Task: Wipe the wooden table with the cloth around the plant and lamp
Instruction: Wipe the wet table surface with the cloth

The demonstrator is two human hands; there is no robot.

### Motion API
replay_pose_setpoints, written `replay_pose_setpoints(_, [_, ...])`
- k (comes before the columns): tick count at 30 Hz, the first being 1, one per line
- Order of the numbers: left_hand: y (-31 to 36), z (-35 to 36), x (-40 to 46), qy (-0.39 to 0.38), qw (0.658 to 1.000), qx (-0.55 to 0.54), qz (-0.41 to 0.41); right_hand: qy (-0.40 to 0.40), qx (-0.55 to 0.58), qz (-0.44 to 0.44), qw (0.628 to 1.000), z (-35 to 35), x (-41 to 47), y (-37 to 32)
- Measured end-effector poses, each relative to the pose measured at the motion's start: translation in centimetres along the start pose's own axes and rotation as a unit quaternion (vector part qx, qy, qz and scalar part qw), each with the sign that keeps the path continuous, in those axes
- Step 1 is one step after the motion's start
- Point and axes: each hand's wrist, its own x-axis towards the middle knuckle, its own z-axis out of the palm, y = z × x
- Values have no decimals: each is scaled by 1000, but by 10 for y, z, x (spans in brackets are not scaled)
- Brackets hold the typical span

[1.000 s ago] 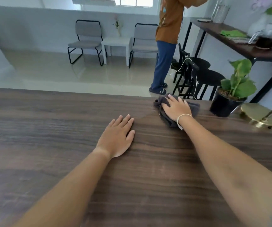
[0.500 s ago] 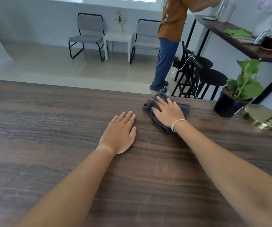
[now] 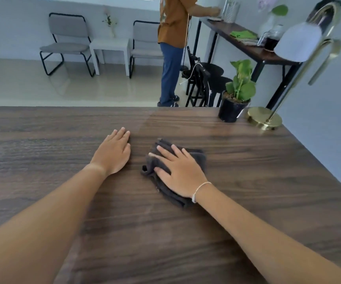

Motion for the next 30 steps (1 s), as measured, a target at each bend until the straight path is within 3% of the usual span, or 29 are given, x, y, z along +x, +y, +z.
replay_pose_setpoints(3, [9, -6, -11, 7, 999, -26, -18, 0, 6, -22, 1000, -10, -64, 25])
replay_pose_setpoints(7, [23, -2, -41, 19, 1000, -20, 3, 4, -34, 232, 972, -43, -84, 130])
replay_pose_setpoints(9, [27, 4, -58, 28, 999, -20, -1, 21, -33, 305, 951, -44, -68, 128])
replay_pose_setpoints(11, [32, 7, -76, 38, 999, -29, -26, 22, -11, 227, 974, -24, -56, 81])
replay_pose_setpoints(14, [44, 6, -102, 44, 997, -27, -57, -13, 25, -17, 999, -2, -101, -13])
replay_pose_setpoints(17, [61, 5, -126, 61, 996, -21, -68, -9, 37, -84, 996, -17, -168, 8])
replay_pose_setpoints(19, [75, 9, -140, 68, 994, -29, -75, 53, 1, -27, 998, -34, -197, 71])
replay_pose_setpoints(22, [96, 25, -157, 54, 997, -15, -59, 46, -43, 232, 971, -63, -216, 179])
replay_pose_setpoints(24, [111, 34, -164, 44, 997, -13, -57, 50, -28, 320, 946, -65, -223, 182])
replay_pose_setpoints(26, [126, 40, -162, 47, 998, -7, -37, 76, -33, 243, 967, -41, -227, 134])
replay_pose_setpoints(29, [146, 48, -158, 30, 999, 12, -6, 24, 11, 25, 999, -14, -266, 42])
replay_pose_setpoints(30, [152, 51, -158, 23, 1000, 12, 1, 9, 23, 4, 1000, -19, -281, 36])
